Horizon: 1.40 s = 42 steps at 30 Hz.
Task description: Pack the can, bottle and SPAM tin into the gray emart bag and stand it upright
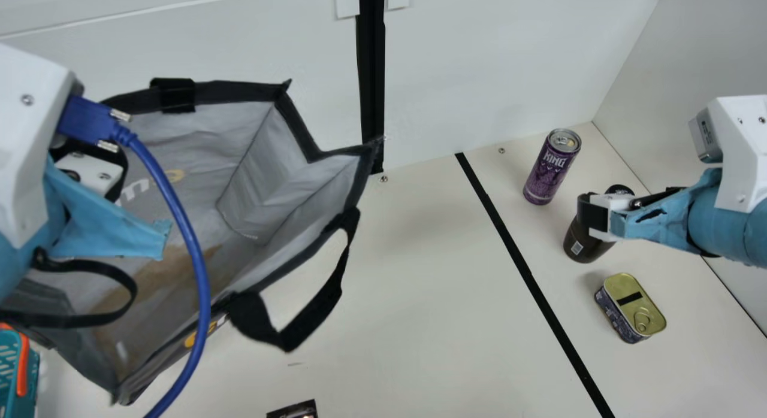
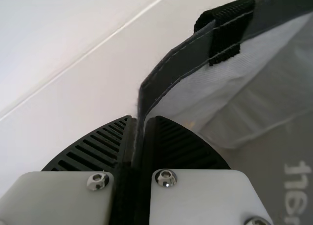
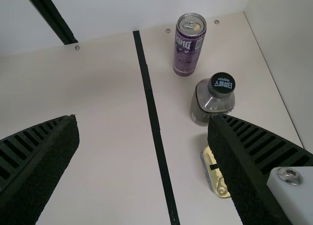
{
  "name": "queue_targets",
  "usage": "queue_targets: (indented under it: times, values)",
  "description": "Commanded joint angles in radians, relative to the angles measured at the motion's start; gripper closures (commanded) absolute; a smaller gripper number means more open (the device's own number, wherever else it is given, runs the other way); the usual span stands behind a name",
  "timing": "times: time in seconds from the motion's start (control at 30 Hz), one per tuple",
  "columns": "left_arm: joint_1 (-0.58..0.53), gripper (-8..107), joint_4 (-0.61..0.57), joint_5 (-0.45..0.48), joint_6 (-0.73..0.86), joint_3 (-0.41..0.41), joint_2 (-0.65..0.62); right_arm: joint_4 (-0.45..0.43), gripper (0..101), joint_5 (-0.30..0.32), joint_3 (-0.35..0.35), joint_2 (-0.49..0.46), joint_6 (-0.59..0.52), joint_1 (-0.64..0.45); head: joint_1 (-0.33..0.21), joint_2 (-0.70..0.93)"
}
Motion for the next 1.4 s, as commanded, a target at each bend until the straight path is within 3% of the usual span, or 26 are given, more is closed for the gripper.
queue_targets:
  times: [0.0,0.33,0.67,1.0,1.37]
  values:
    - [-0.012,107,0.093,-0.006,-0.056,0.042,-0.014,0.0,6,0.0,0.0,0.0,0.0,0.0,-0.023,-0.002]
    - [-0.101,107,0.322,-0.007,-0.292,0.253,-0.079,0.0,6,0.0,0.0,0.0,0.0,0.0,-0.023,-0.002]
    - [-0.182,107,0.454,0.013,-0.511,0.458,-0.111,0.0,6,0.0,0.0,0.0,0.0,0.0,-0.023,-0.002]
    - [-0.232,107,0.442,0.013,-0.642,0.576,-0.114,0.0,6,0.0,0.0,0.0,0.0,0.0,-0.023,-0.002]
    - [-0.328,107,0.345,0.013,-0.702,0.599,-0.093,0.0,6,0.0,0.0,0.0,0.0,0.0,-0.023,-0.002]
